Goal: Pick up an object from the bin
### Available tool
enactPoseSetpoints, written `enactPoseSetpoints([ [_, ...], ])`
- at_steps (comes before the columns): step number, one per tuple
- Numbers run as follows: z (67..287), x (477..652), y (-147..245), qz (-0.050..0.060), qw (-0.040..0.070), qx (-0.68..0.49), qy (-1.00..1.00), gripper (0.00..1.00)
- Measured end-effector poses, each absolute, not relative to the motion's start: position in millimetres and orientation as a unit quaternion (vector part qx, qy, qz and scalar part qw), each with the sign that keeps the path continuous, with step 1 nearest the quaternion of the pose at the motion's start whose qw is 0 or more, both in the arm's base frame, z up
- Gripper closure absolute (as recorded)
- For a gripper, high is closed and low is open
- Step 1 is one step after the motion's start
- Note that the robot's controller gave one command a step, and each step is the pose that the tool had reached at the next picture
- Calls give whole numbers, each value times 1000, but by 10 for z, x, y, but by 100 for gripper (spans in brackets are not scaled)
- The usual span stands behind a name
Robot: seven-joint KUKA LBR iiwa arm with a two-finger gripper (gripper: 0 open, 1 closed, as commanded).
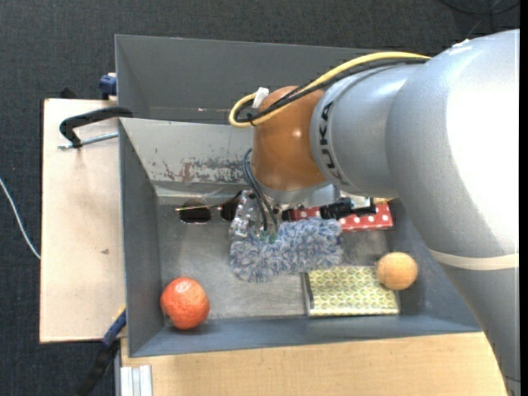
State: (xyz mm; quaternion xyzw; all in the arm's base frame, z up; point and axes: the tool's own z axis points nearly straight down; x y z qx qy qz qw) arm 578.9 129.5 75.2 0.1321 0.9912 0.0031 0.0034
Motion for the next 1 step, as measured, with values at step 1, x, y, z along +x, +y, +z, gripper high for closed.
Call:
enactPoseSetpoints([
  [1, 752, 5789, 1295, 3, 3, 132, 991, 100],
])
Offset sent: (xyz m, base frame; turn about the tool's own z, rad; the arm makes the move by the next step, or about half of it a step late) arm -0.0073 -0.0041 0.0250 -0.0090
